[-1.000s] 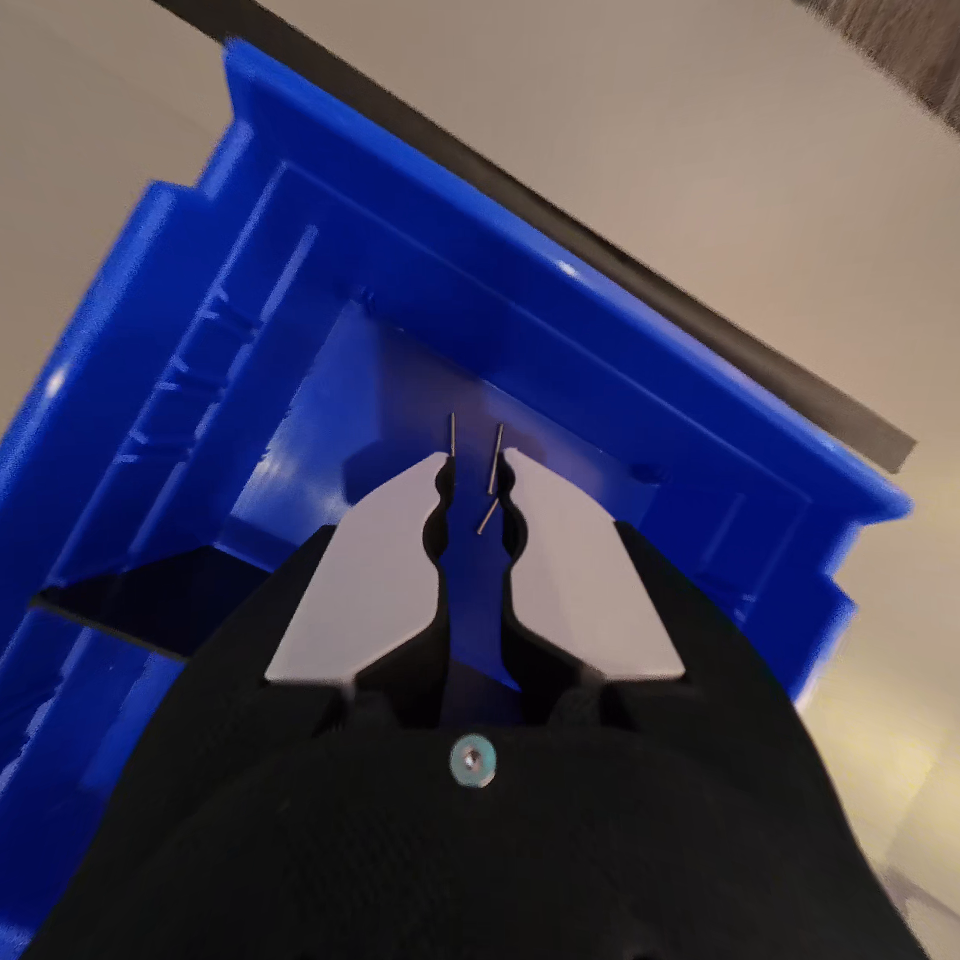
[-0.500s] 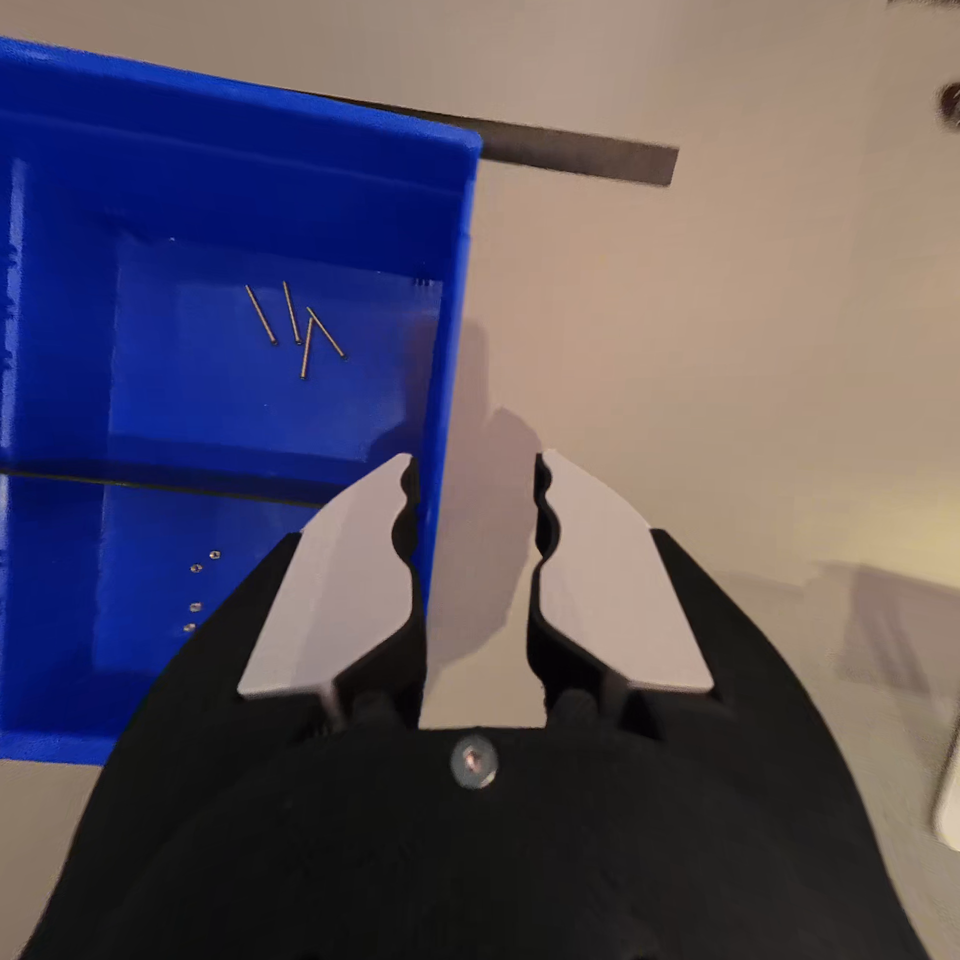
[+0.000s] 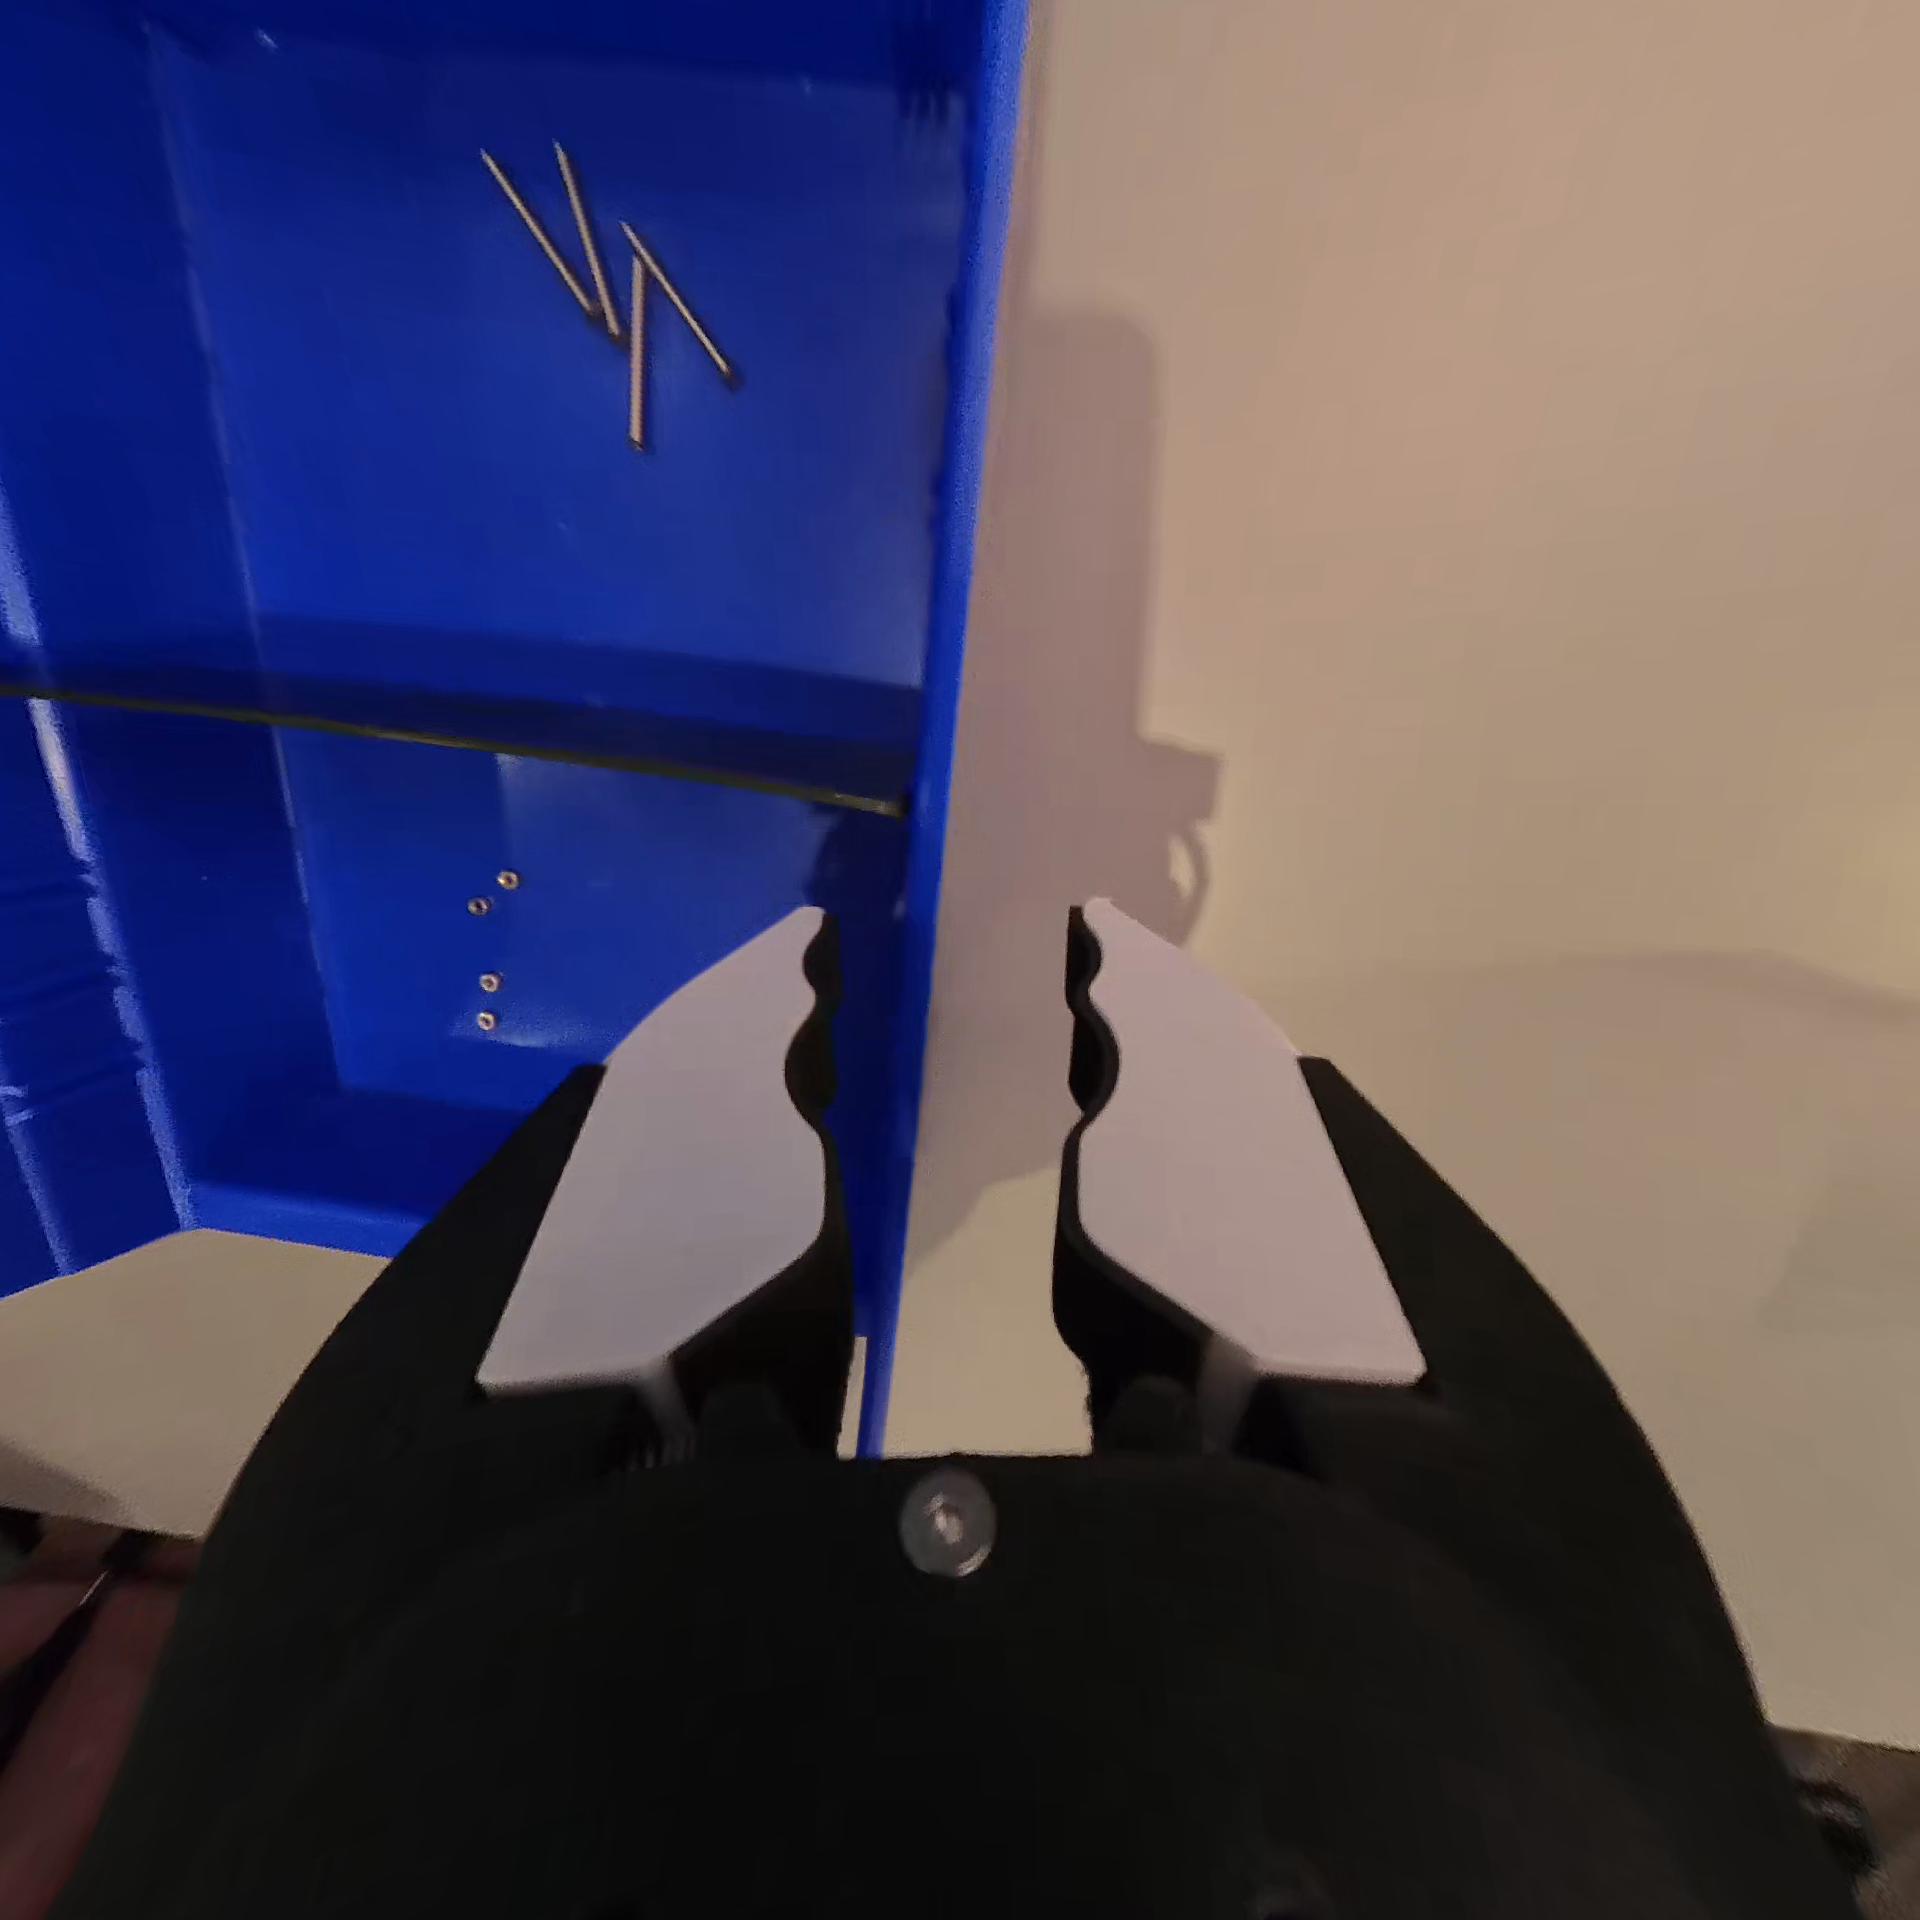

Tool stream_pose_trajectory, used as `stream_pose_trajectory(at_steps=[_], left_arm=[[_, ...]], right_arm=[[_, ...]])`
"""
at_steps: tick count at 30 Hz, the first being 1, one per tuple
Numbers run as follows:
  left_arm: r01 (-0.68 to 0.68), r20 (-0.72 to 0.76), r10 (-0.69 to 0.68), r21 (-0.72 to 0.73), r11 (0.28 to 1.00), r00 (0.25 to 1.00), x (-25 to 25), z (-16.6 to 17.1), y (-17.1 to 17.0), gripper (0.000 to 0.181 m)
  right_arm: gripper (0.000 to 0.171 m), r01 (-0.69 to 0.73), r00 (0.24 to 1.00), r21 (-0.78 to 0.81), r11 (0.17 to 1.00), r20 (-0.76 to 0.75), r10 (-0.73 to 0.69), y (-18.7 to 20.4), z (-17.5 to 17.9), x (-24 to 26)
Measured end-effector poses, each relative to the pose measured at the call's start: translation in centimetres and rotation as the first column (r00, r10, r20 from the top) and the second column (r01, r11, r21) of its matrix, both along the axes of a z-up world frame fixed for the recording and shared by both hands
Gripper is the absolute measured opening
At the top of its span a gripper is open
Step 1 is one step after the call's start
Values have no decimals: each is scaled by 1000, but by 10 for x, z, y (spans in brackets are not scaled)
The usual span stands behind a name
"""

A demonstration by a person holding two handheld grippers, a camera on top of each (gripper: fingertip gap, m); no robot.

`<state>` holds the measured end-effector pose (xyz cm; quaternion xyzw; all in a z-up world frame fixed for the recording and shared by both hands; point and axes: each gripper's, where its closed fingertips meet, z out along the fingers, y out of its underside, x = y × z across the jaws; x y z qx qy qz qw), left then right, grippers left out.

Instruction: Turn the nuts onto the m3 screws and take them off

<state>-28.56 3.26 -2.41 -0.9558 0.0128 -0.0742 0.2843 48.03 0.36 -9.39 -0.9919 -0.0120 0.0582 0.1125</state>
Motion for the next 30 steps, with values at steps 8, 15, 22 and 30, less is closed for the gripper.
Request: stream_pose_trajectory(at_steps=[8,15,22,30], left_arm=[[-2,-30,-2,-143,990,1000,-6,-32,-5,36],[11,-27,-16,-182,983,1000,-5,-43,-1,22],[-16,-125,17,7,1000,992,-16,-6,8,24],[-95,-215,66,-129,987,974,-43,-40,2,28]], right_arm=[[10,-53,983,-185,981,-182,18,-15,-30,-16],[7,-68,994,-220,973,-101,47,-14,-36,-14],[8,-75,995,-230,970,-88,56,-13,-38,-15],[11,-91,993,-237,967,-98,70,-13,-41,-17]])
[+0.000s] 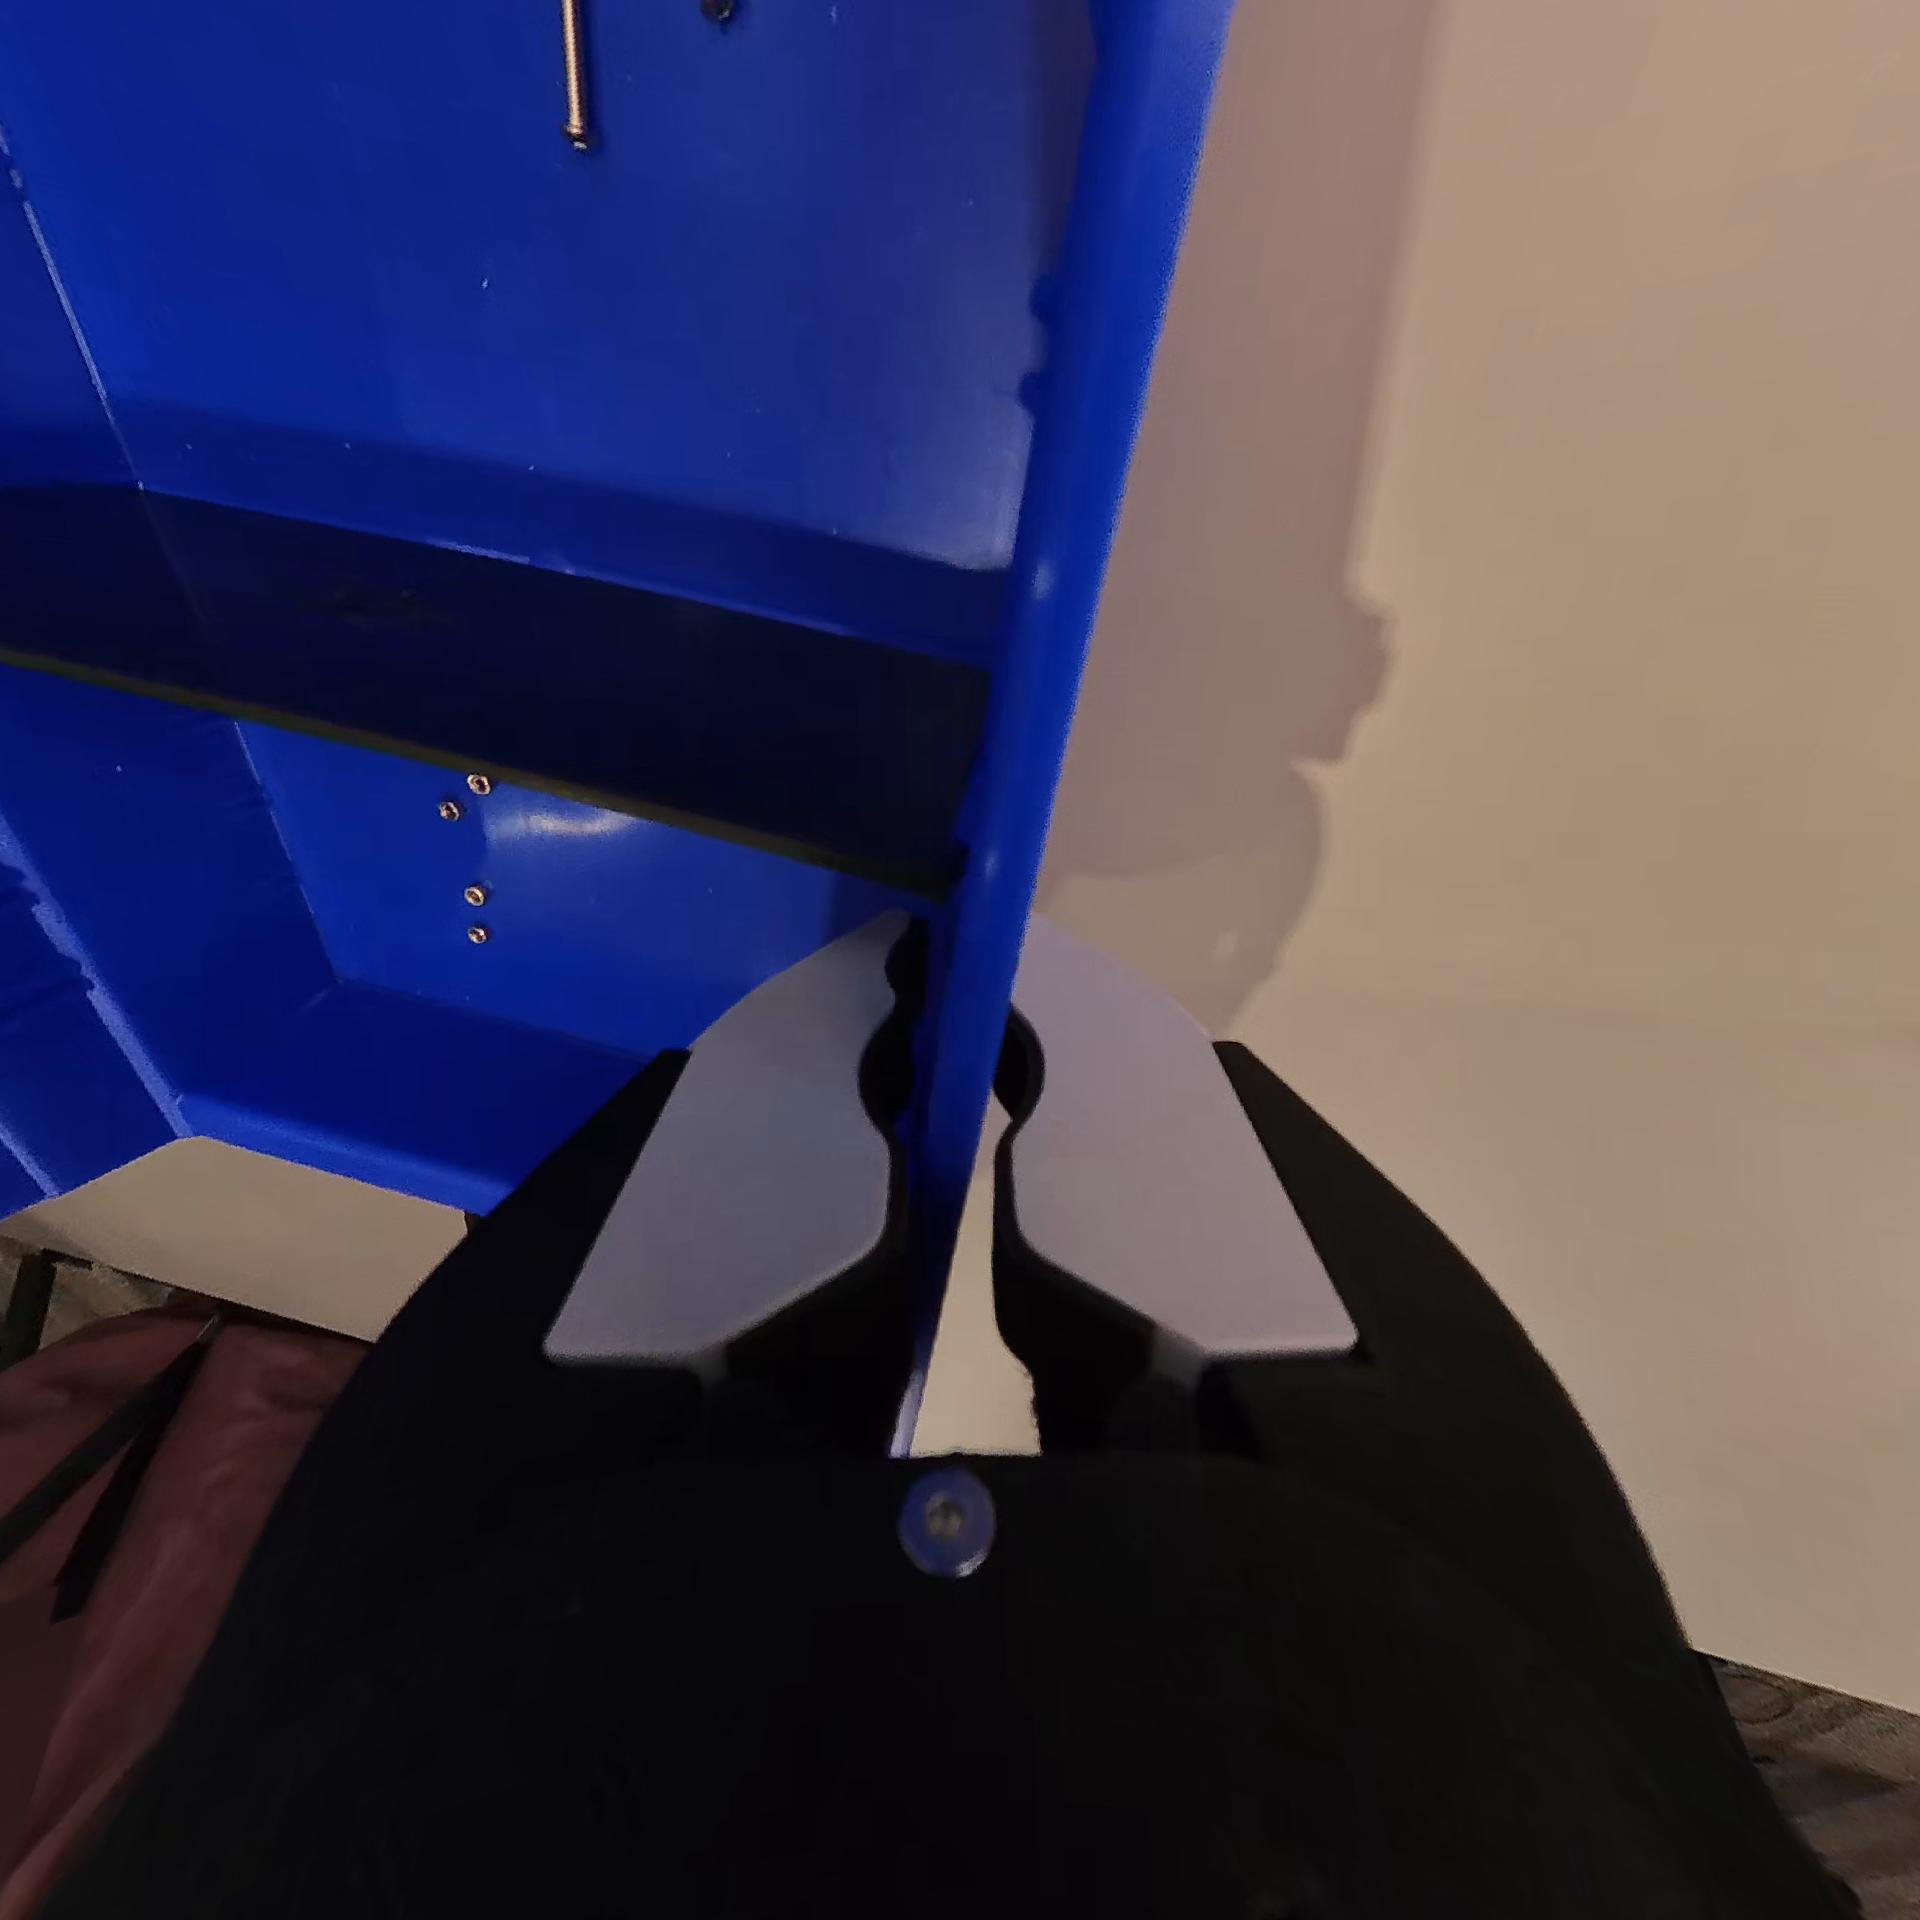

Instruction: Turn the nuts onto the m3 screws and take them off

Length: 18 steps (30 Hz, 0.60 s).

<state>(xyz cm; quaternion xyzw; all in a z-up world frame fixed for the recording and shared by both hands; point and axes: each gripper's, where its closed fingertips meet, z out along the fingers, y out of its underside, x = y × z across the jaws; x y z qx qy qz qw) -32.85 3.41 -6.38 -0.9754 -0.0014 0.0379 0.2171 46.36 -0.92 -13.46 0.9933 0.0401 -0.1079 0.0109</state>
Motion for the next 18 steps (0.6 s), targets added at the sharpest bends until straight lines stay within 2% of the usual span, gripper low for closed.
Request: stream_pose_trajectory(at_steps=[10,13,18], left_arm=[[-9,130,33,-183,983,991,7,-40,-14,28],[19,208,32,-239,971,978,16,-49,-21,6],[30,135,8,-273,962,991,18,-51,-22,5]], right_arm=[[11,-44,998,-76,996,47,47,-4,-14,-1],[10,-39,998,-75,996,46,43,-4,-14,-1],[10,-39,998,-77,996,54,43,-4,-14,-1]])
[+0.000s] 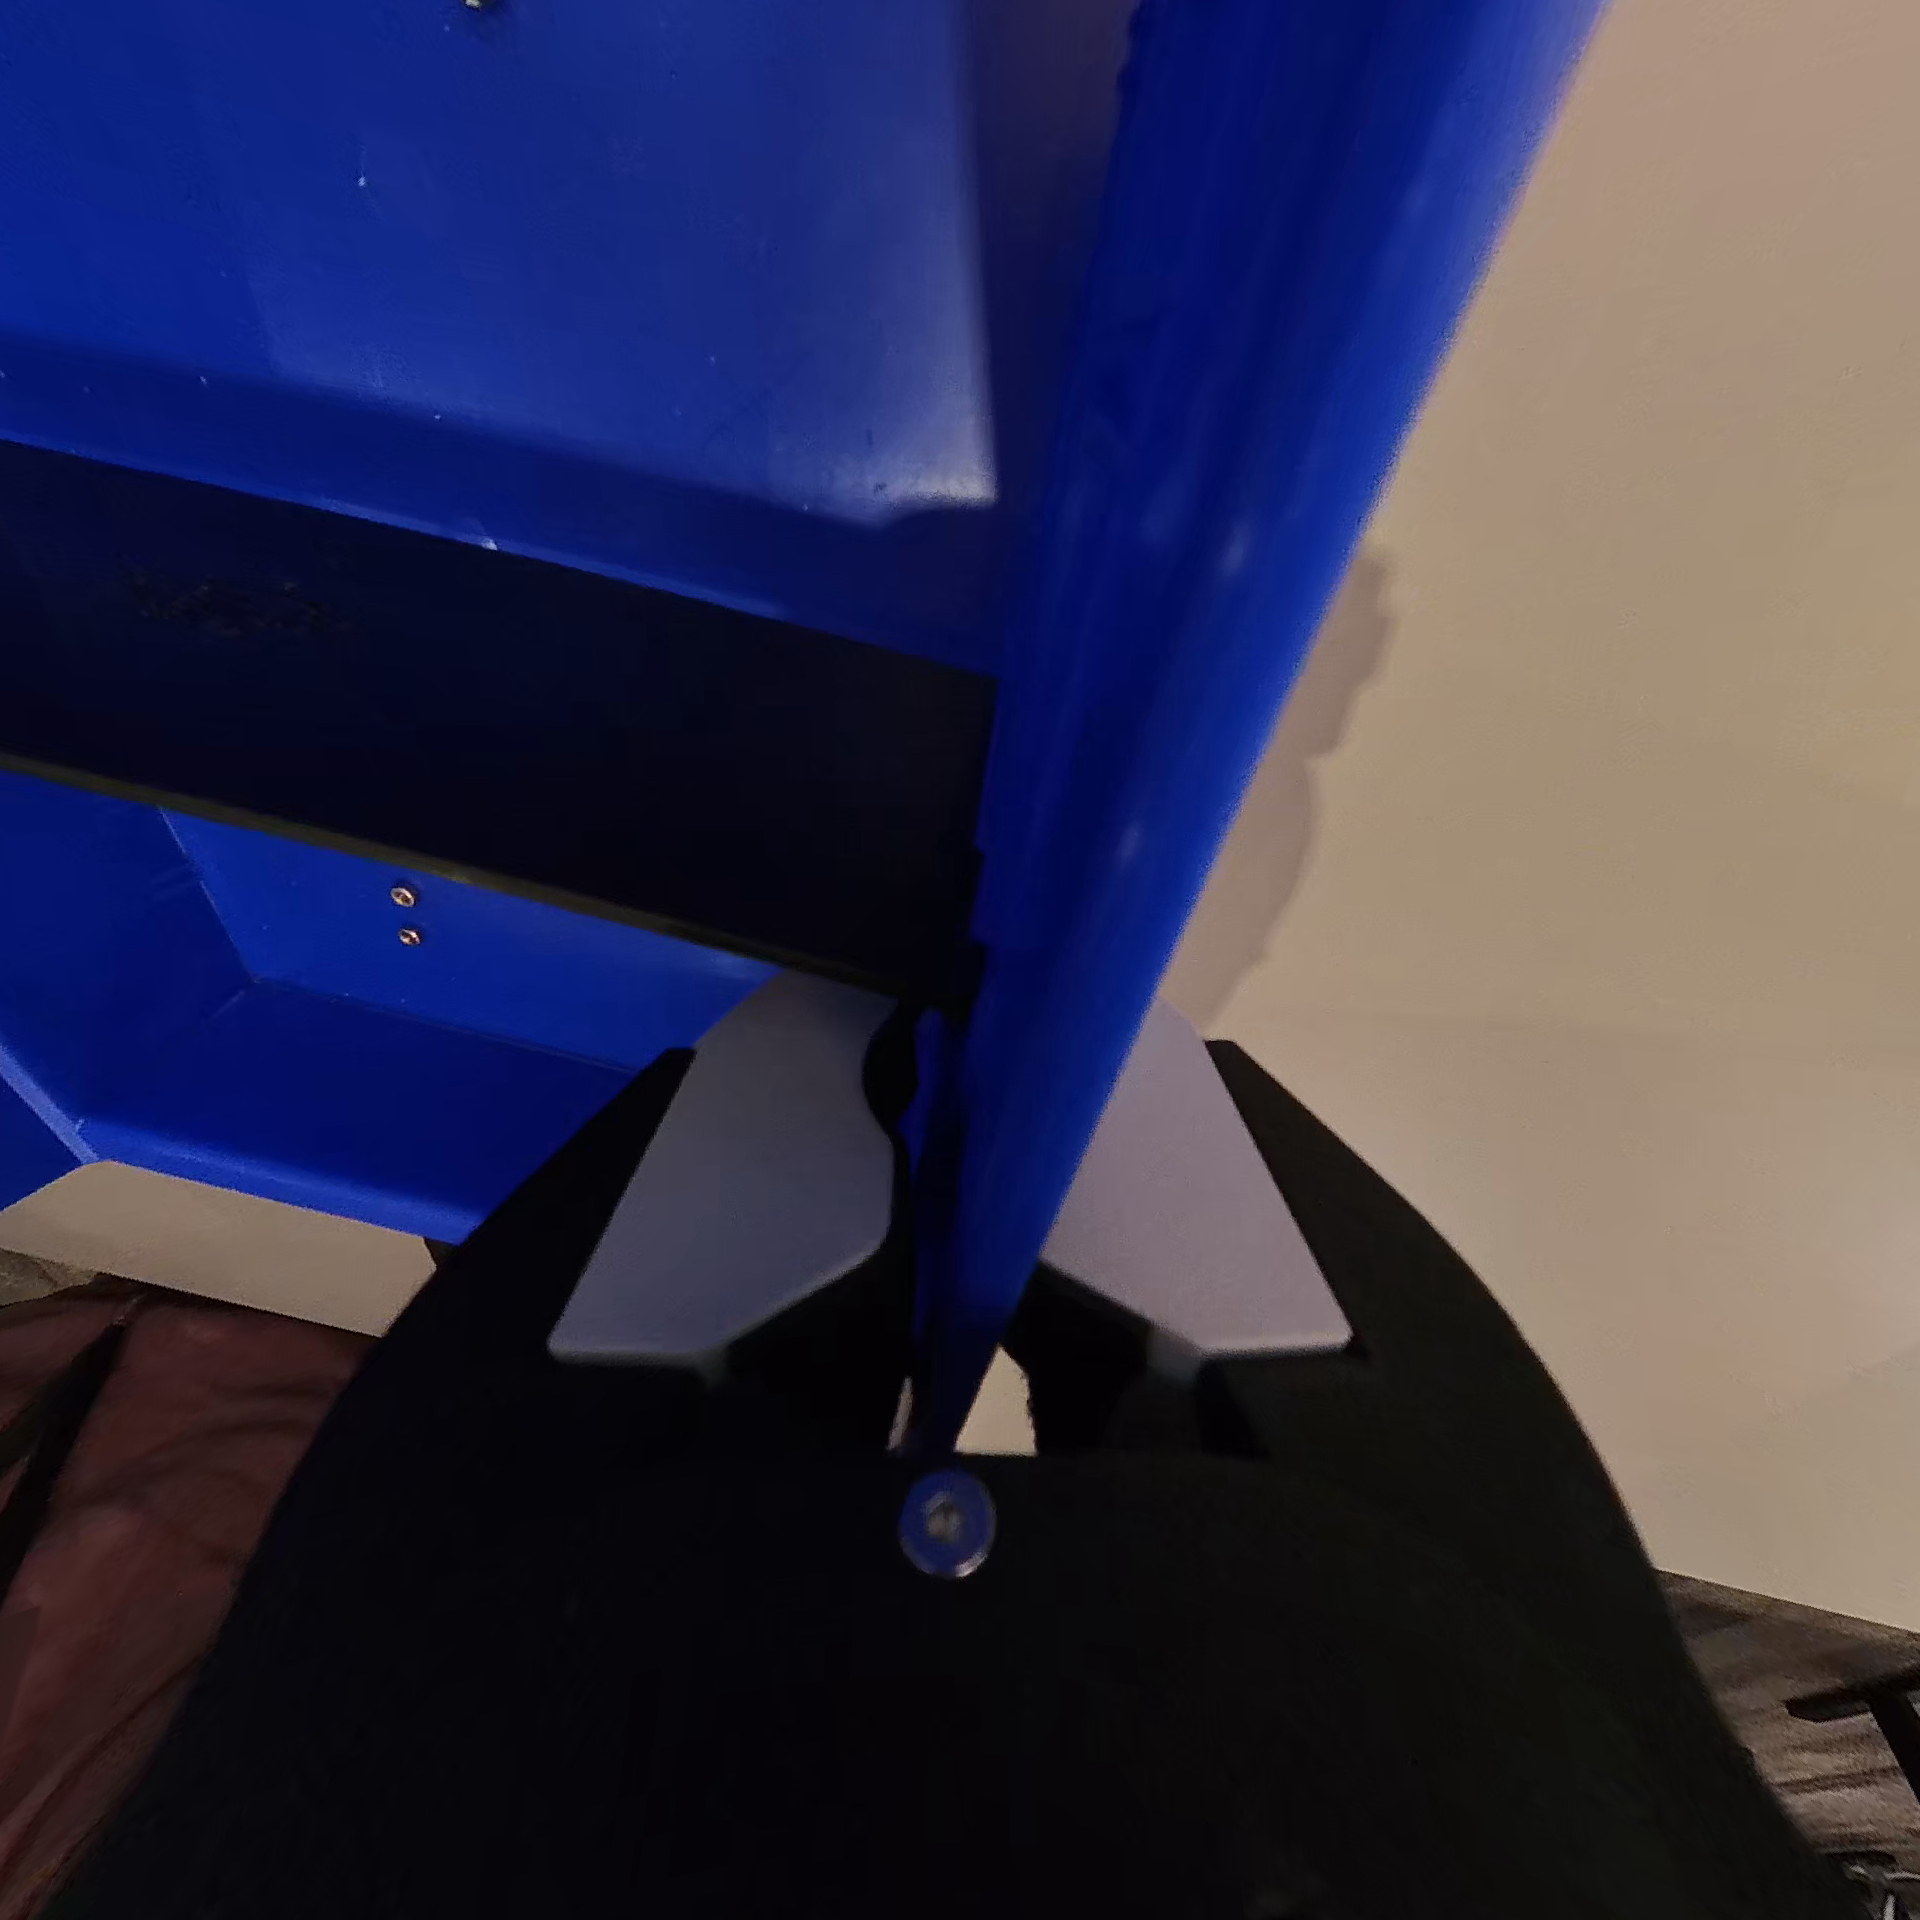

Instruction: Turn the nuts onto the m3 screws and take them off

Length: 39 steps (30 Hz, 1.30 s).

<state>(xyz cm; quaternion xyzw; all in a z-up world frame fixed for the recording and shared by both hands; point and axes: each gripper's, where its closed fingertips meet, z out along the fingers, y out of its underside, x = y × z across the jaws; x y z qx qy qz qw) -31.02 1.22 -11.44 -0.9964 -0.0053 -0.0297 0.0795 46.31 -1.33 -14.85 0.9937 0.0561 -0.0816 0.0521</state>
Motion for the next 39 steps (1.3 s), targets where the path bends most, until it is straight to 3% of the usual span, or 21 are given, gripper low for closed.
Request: stream_pose_trajectory(at_steps=[10,18,24,27,30,39], left_arm=[[168,-17,-169,-48,985,985,82,-1,9,7],[367,-151,-368,-38,929,917,169,-3,13,25],[464,-79,-461,13,886,884,225,-4,5,28],[506,-125,-501,11,862,856,237,-6,1,34],[526,-157,-520,-2,851,840,244,-7,-5,51],[586,-113,-577,90,805,809,278,-7,0,53]], right_arm=[[9,-3,1000,-4,1000,8,3,0,0,1],[8,-3,1000,-7,1000,18,4,0,0,1],[8,-2,1000,-10,1000,23,2,-1,0,0],[7,-18,1000,-21,1000,20,18,-2,0,-5],[7,-44,999,-37,998,10,44,-4,0,-16],[9,-98,995,-37,994,17,99,2,0,-59]])
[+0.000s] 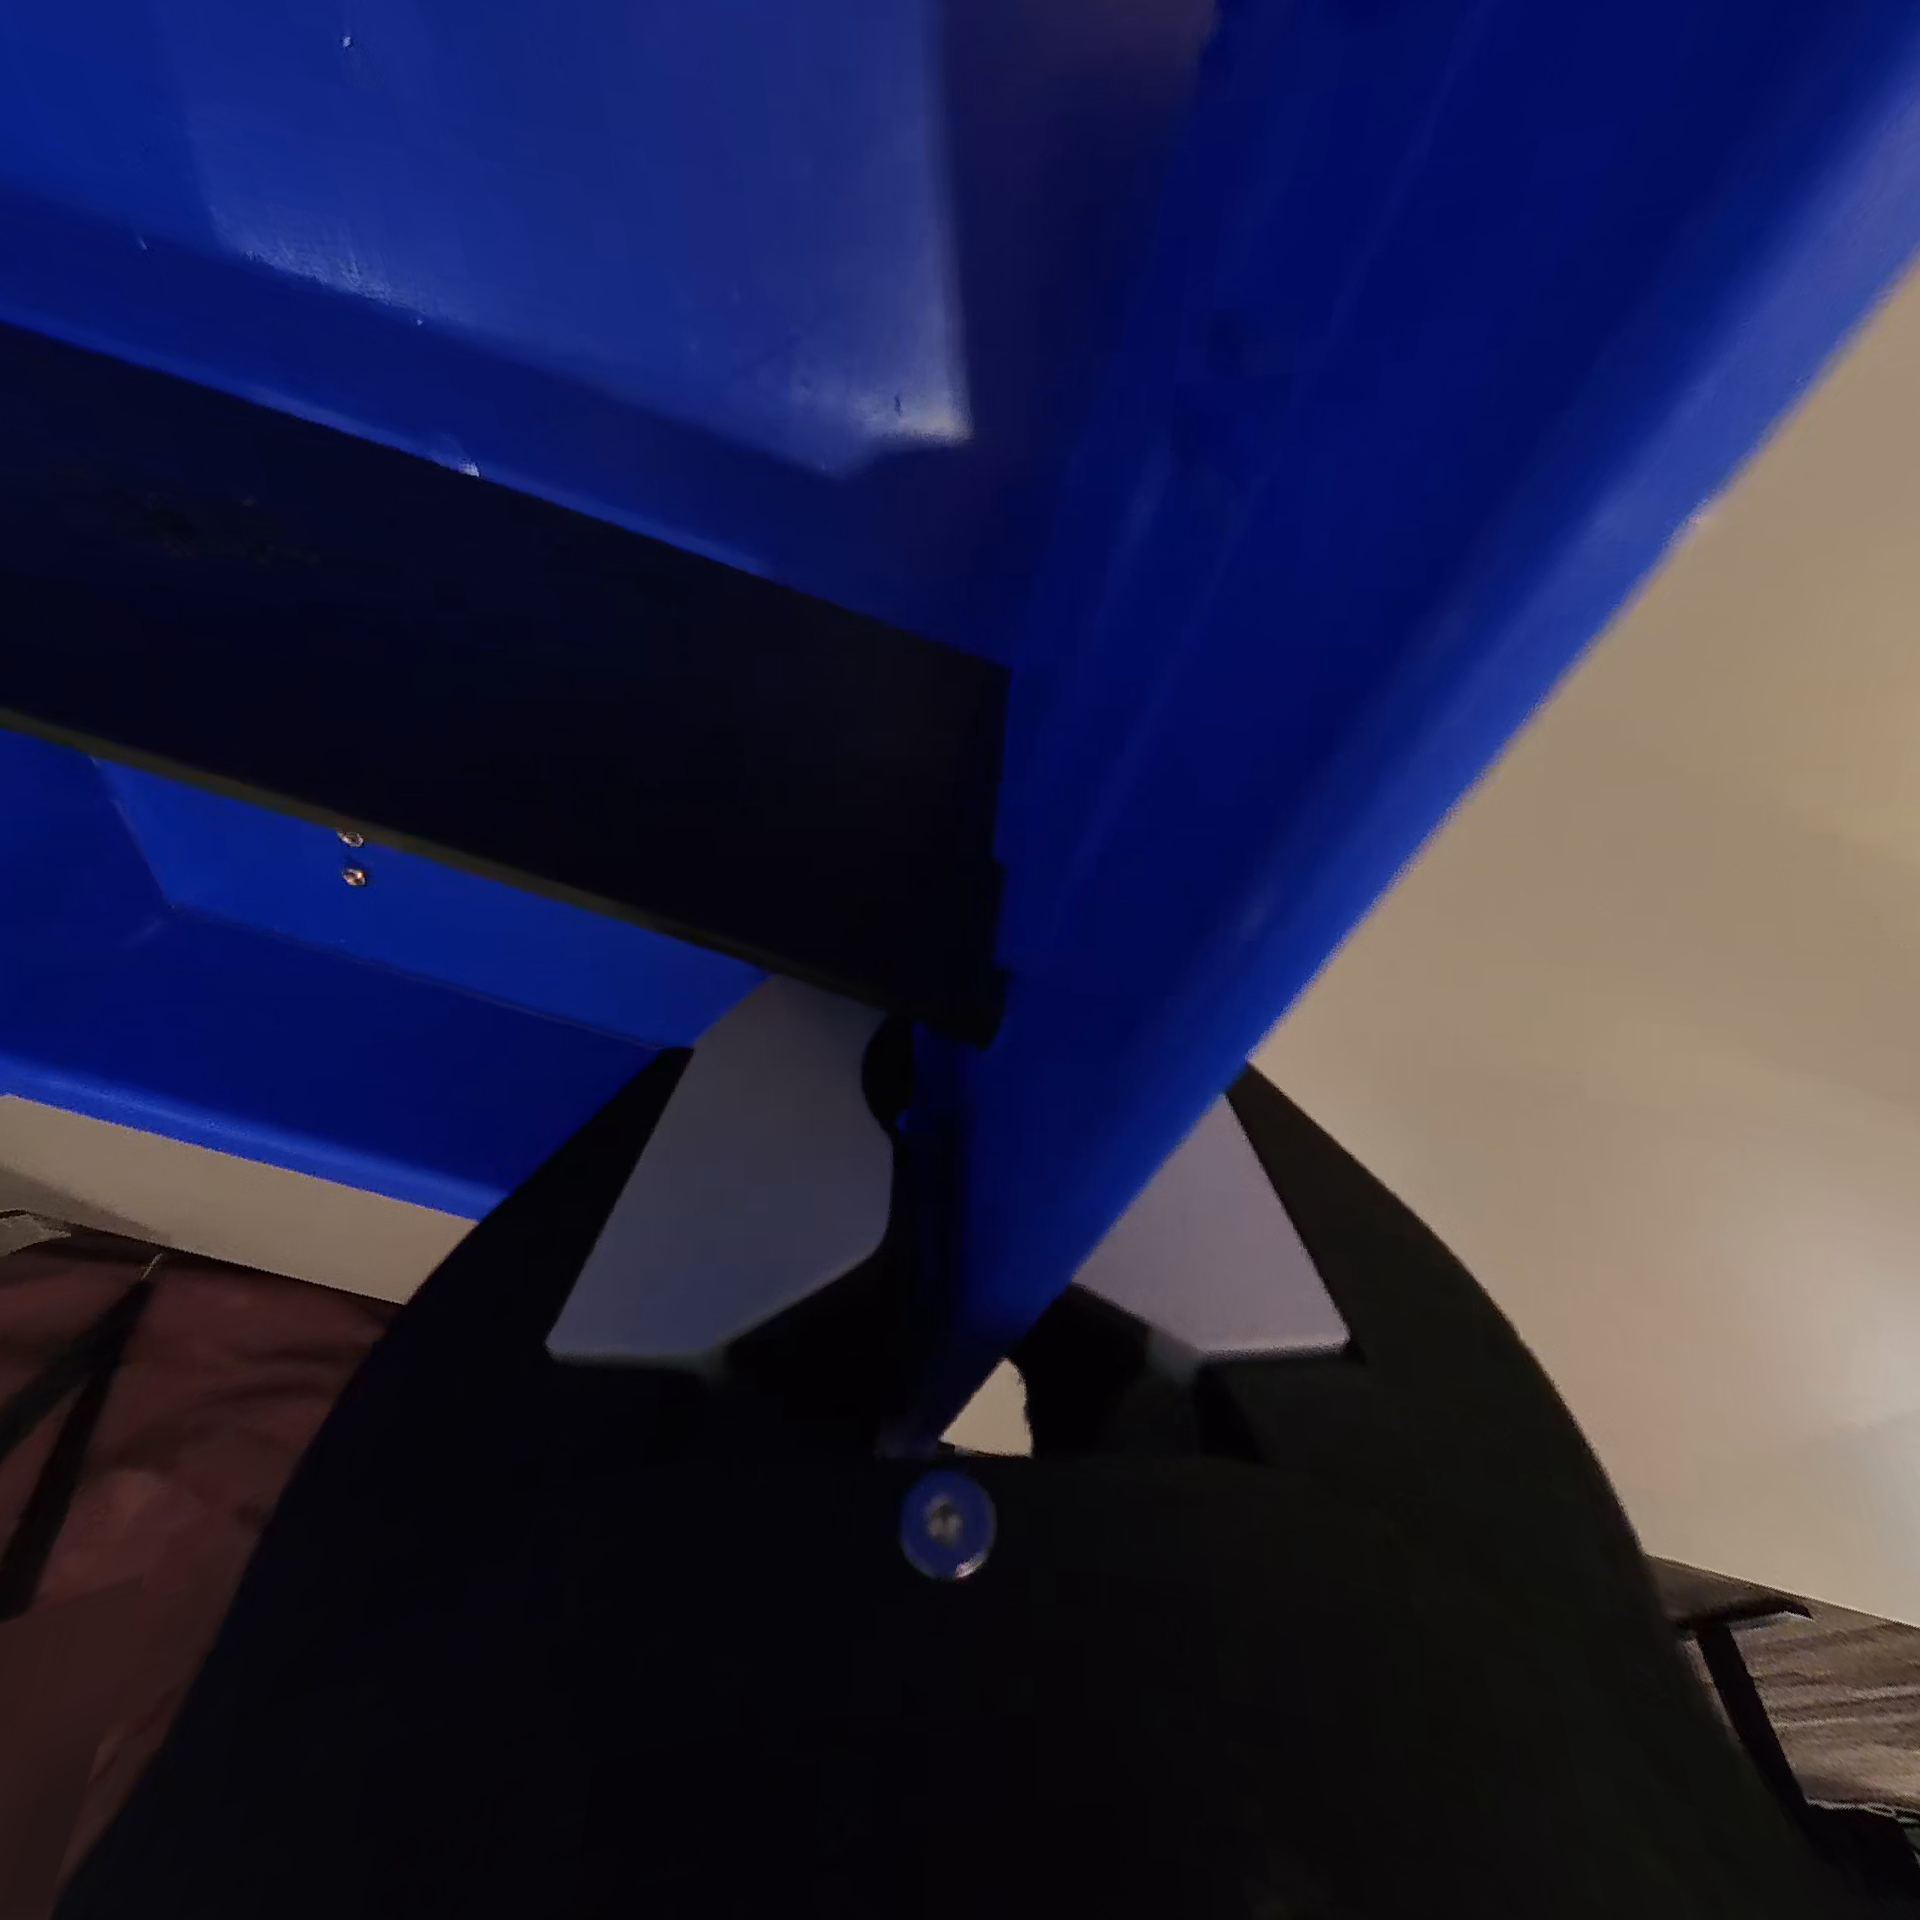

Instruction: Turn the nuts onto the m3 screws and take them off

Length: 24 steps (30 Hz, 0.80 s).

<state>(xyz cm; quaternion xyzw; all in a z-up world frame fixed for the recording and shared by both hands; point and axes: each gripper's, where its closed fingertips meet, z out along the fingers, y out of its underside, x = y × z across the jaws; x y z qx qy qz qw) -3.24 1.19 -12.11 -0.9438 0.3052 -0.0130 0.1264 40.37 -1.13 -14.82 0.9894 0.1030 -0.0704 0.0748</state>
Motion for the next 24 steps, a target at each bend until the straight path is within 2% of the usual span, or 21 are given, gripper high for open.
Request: stream_pose_trajectory(at_steps=[3,7,9,13,17,24], left_arm=[[33,29,-33,-16,999,999,6,1,-3,57],[72,178,-51,-112,991,983,14,10,-17,58],[86,222,-59,-113,990,973,13,19,-19,58],[98,279,-84,-38,994,957,7,47,-16,51],[104,385,-131,91,990,914,2,93,-19,37],[92,429,-173,203,975,887,-29,143,-44,36]], right_arm=[[8,19,1000,14,1000,-1,-19,3,-1,-14],[10,43,999,42,998,22,-44,4,0,-18],[9,61,998,59,996,13,-62,4,0,-20],[6,87,996,67,994,-21,-86,5,0,-21],[6,66,997,54,996,-31,-65,6,1,-18],[5,97,994,28,995,-53,-95,3,2,7]])
